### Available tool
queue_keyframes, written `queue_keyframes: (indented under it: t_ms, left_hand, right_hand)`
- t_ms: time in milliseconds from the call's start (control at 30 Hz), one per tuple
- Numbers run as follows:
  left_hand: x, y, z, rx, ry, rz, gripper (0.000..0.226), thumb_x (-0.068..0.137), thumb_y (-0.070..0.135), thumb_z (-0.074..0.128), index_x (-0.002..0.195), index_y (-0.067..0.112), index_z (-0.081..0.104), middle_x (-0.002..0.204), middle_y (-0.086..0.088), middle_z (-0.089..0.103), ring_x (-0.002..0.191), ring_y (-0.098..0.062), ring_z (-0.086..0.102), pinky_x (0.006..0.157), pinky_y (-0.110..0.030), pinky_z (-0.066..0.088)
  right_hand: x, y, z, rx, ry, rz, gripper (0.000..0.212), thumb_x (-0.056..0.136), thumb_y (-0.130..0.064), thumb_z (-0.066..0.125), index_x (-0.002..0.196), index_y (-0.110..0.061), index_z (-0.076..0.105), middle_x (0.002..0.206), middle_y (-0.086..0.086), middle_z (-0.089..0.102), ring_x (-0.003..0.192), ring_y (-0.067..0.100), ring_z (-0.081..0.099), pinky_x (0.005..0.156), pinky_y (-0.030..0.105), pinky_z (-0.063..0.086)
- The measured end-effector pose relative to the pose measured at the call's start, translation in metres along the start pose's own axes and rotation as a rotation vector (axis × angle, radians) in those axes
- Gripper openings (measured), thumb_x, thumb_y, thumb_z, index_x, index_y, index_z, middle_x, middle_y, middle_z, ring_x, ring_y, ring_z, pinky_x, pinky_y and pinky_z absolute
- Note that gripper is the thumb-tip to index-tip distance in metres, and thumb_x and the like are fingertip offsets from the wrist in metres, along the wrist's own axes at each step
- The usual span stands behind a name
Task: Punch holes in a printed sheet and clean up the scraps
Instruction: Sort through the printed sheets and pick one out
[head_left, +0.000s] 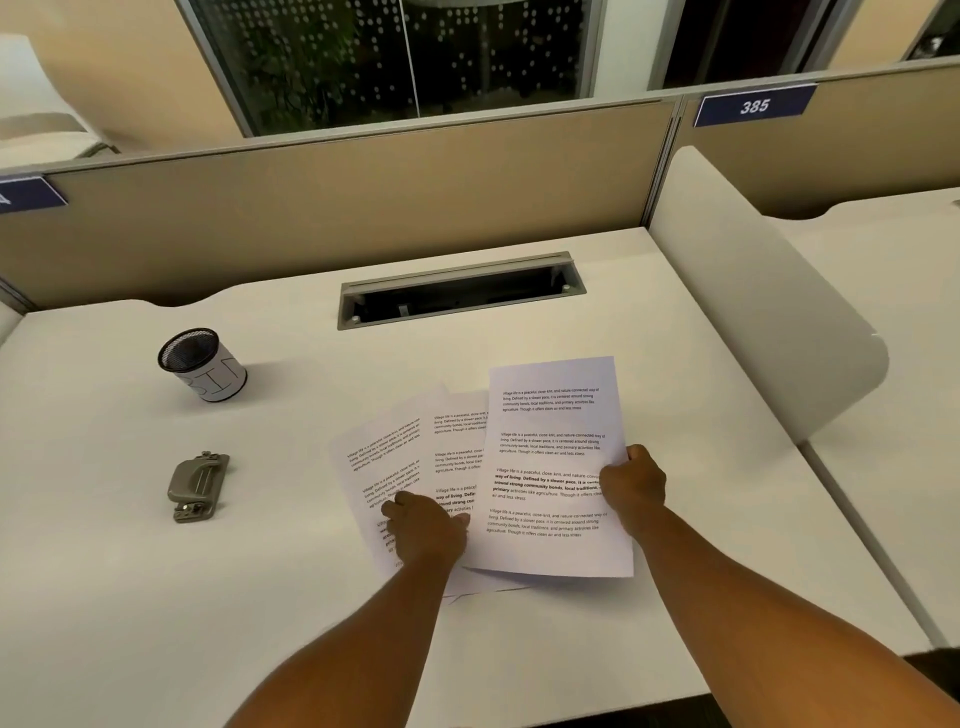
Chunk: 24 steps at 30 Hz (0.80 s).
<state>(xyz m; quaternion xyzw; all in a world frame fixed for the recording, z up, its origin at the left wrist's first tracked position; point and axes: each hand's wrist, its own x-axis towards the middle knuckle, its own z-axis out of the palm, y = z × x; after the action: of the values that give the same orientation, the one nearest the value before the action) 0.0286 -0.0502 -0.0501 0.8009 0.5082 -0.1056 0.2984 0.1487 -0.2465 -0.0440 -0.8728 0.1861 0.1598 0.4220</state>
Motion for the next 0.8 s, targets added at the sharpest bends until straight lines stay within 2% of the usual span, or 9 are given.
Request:
queue_keyframes:
  t_ms: [133, 233, 400, 567, 667, 800]
  left_hand:
    - [0.003, -0.002, 0.003, -0.017, -0.013, 0.015, 0.092, 0.076, 0.036, 0.082, 0.140, -0.003, 0.027, 0.142, -0.018, 0.041, 0.133, -0.033, 0.042, 0.105, -0.043, 0.041]
    - [0.002, 0.001, 0.002, 0.091, 0.032, -0.024, 0.090, 0.075, 0.044, 0.081, 0.137, 0.002, 0.032, 0.139, -0.015, 0.043, 0.130, -0.032, 0.041, 0.101, -0.045, 0.042]
    - [-0.001, 0.002, 0.005, 0.114, 0.073, -0.031, 0.088, 0.075, 0.047, 0.079, 0.135, 0.003, 0.032, 0.137, -0.016, 0.036, 0.128, -0.032, 0.037, 0.101, -0.043, 0.043]
    - [0.003, -0.001, 0.007, -0.005, 0.047, -0.020, 0.084, 0.078, 0.031, 0.080, 0.135, -0.004, 0.029, 0.141, -0.023, 0.031, 0.131, -0.038, 0.037, 0.111, -0.044, 0.037]
    - [0.004, -0.002, 0.006, -0.085, 0.040, -0.031, 0.070, 0.082, 0.015, 0.075, 0.133, -0.004, 0.032, 0.139, -0.023, 0.034, 0.126, -0.039, 0.046, 0.104, -0.043, 0.043]
    - [0.005, -0.004, 0.008, -0.166, 0.017, -0.005, 0.059, 0.082, 0.012, 0.073, 0.127, -0.002, 0.038, 0.130, -0.020, 0.052, 0.120, -0.036, 0.054, 0.098, -0.043, 0.049]
  right_hand:
    - [0.001, 0.002, -0.001, 0.010, 0.014, 0.001, 0.013, 0.083, -0.007, 0.048, 0.096, -0.012, 0.050, 0.095, 0.008, 0.056, 0.085, 0.031, 0.056, 0.074, 0.035, 0.049]
    - [0.001, 0.003, -0.002, 0.024, 0.001, 0.002, 0.017, 0.083, -0.006, 0.046, 0.098, -0.009, 0.052, 0.096, 0.009, 0.057, 0.085, 0.030, 0.055, 0.072, 0.033, 0.046]
    - [-0.004, 0.005, 0.000, -0.034, -0.145, -0.010, 0.025, 0.082, -0.004, 0.045, 0.104, -0.005, 0.057, 0.100, 0.010, 0.061, 0.085, 0.027, 0.056, 0.064, 0.027, 0.043]
    - [-0.009, 0.008, 0.006, -0.076, -0.197, -0.016, 0.025, 0.080, -0.008, 0.050, 0.104, -0.006, 0.059, 0.104, 0.011, 0.064, 0.095, 0.030, 0.062, 0.081, 0.036, 0.054]
    - [-0.012, 0.007, 0.010, -0.093, -0.220, -0.037, 0.024, 0.079, -0.010, 0.058, 0.102, -0.006, 0.061, 0.099, 0.007, 0.065, 0.094, 0.028, 0.063, 0.080, 0.034, 0.053]
    - [-0.014, 0.002, 0.011, -0.076, -0.249, -0.037, 0.023, 0.076, -0.010, 0.064, 0.099, -0.009, 0.063, 0.096, 0.005, 0.065, 0.094, 0.026, 0.064, 0.082, 0.034, 0.054]
